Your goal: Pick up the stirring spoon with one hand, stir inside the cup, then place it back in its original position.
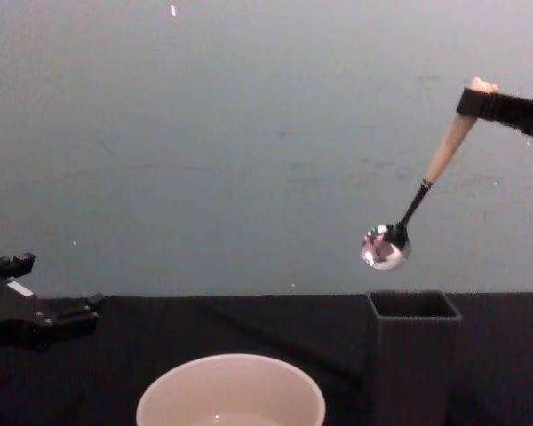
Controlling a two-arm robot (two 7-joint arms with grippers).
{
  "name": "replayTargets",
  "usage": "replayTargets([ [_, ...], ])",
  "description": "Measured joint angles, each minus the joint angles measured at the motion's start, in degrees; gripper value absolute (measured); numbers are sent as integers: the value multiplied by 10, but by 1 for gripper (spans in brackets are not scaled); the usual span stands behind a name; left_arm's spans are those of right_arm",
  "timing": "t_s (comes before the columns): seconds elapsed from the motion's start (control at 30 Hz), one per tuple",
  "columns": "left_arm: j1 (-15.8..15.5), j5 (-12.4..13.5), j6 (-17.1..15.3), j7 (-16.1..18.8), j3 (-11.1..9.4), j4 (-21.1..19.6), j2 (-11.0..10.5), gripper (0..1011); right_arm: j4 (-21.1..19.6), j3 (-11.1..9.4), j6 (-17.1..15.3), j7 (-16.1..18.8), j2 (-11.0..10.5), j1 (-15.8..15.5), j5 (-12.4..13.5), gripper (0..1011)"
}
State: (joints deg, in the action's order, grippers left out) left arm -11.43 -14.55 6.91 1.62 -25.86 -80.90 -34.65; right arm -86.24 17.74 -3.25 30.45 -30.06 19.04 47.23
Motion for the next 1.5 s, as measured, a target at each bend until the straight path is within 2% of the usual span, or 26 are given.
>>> replayTargets([
  [0.2,0,0,0,0,0,0,0,1001,-7,13,-6,-1,2,6,11,214],
  [0.6,0,0,0,0,0,0,0,1001,-9,75,-14,24,5,14,12,214],
  [0.63,0,0,0,0,0,0,0,1001,-9,75,-14,24,5,14,12,214],
  [0.9,0,0,0,0,0,0,0,1002,4,120,-2,39,10,22,-26,214],
  [1.0,0,0,0,0,0,0,0,1001,12,135,6,45,12,24,-48,214],
  [1.5,0,0,0,0,0,0,0,1002,40,172,22,69,27,31,-108,214],
])
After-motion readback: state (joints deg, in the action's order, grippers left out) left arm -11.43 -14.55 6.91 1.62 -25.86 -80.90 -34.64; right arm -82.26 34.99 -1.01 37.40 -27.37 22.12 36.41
